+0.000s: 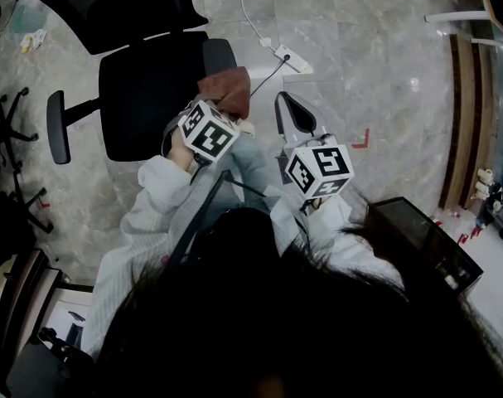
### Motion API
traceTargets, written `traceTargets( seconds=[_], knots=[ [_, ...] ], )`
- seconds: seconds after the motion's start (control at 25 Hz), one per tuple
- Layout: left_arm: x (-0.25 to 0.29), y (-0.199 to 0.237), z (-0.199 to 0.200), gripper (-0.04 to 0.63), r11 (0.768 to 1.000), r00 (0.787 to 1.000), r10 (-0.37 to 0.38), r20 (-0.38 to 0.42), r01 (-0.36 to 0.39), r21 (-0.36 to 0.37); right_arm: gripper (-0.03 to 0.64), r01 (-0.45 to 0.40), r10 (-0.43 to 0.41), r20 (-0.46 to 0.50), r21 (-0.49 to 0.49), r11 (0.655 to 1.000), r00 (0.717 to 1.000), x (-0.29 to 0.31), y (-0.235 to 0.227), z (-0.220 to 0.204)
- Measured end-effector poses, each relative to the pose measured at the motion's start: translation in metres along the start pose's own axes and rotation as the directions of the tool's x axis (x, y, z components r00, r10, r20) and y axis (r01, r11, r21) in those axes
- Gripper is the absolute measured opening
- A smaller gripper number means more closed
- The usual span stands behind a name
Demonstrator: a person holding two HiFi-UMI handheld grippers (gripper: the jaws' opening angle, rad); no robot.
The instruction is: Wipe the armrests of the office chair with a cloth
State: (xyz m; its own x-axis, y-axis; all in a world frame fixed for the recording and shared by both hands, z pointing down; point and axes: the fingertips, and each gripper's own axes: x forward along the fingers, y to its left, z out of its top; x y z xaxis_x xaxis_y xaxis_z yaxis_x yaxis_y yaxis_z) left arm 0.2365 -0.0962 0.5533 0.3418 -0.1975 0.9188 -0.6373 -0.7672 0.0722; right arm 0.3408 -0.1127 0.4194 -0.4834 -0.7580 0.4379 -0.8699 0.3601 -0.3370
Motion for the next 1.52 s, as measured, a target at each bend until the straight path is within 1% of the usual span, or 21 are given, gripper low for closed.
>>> traceTargets(
  seconds=[0.08, 0.16, 0.28, 0.36, 0.4, 0.48, 0.56, 0.6, 0.72, 0.84, 0.88, 1.0, 1.12, 1.32, 1.52],
  knots=[
    [-0.002, 0.028, 0.021, 0.025, 0.999, 0.999, 0.038, 0.037, -0.037, -0.035, 0.000, 0.010, -0.010, -0.011, 0.008, 1.000, 1.000, 0.001, -0.006, -0.002],
    [-0.003, 0.062, 0.041, 0.025, 0.993, 0.993, 0.092, 0.071, -0.087, -0.078, 0.000, 0.021, -0.021, -0.021, 0.017, 1.000, 1.000, 0.003, -0.011, -0.005],
    [-0.010, 0.103, 0.065, 0.025, 0.975, 0.976, 0.181, 0.124, -0.161, -0.152, 0.000, 0.038, -0.037, -0.033, 0.028, 0.999, 0.999, -0.003, -0.014, -0.009],
    [0.003, 0.130, 0.073, 0.025, 0.968, 0.969, 0.218, 0.118, -0.199, -0.156, 0.000, 0.052, -0.051, -0.044, 0.037, 0.998, 0.998, 0.006, -0.021, -0.012],
    [0.015, 0.140, 0.074, 0.025, 0.968, 0.970, 0.221, 0.098, -0.206, -0.140, 0.000, 0.060, -0.058, -0.050, 0.042, 0.997, 0.997, 0.013, -0.025, -0.014],
    [0.038, 0.145, 0.070, 0.025, 0.976, 0.980, 0.193, 0.046, -0.187, -0.111, 0.000, 0.073, -0.070, -0.058, 0.051, 0.996, 0.996, 0.021, -0.032, -0.016],
    [0.054, 0.135, 0.061, 0.025, 0.984, 0.988, 0.152, 0.008, -0.150, -0.099, 0.000, 0.081, -0.078, -0.062, 0.057, 0.995, 0.995, 0.022, -0.037, -0.017],
    [0.059, 0.129, 0.057, 0.025, 0.985, 0.990, 0.140, 0.001, -0.139, -0.098, 0.000, 0.084, -0.081, -0.062, 0.060, 0.995, 0.995, 0.022, -0.039, -0.018],
    [0.060, 0.112, 0.051, 0.025, 0.987, 0.993, 0.120, 0.006, -0.119, -0.108, 0.000, 0.089, -0.085, -0.059, 0.065, 0.994, 0.995, 0.018, -0.040, -0.019],
    [0.056, 0.093, 0.046, 0.025, 0.988, 0.999, 0.048, 0.011, -0.046, -0.146, 0.000, 0.087, -0.084, -0.055, 0.064, 0.994, 0.995, 0.017, -0.039, -0.018],
    [0.053, 0.087, 0.044, 0.025, 0.989, 0.999, 0.029, 0.017, -0.026, -0.146, 0.000, 0.086, -0.083, -0.053, 0.062, 0.994, 0.995, 0.017, -0.038, -0.018],
    [0.044, 0.066, 0.034, 0.025, 0.991, 1.000, -0.009, 0.017, 0.011, -0.135, 0.000, 0.076, -0.074, -0.043, 0.056, 0.996, 0.996, 0.018, -0.032, -0.014],
    [0.036, 0.042, 0.025, 0.025, 0.992, 0.998, -0.041, 0.036, 0.045, -0.121, 0.001, 0.061, -0.060, -0.027, 0.044, 0.997, 0.998, 0.015, -0.023, -0.009],
    [0.024, -0.003, 0.001, 0.025, 0.994, 0.997, -0.083, 0.000, 0.083, -0.073, 0.000, 0.042, -0.042, 0.000, 0.025, 0.999, 0.999, 0.007, -0.011, -0.006],
    [0.013, -0.039, -0.015, 0.025, 0.993, 0.994, -0.107, -0.022, 0.106, -0.048, 0.000, 0.039, -0.040, 0.026, 0.019, 0.999, 0.999, -0.005, -0.007, 0.001]
  ],
)
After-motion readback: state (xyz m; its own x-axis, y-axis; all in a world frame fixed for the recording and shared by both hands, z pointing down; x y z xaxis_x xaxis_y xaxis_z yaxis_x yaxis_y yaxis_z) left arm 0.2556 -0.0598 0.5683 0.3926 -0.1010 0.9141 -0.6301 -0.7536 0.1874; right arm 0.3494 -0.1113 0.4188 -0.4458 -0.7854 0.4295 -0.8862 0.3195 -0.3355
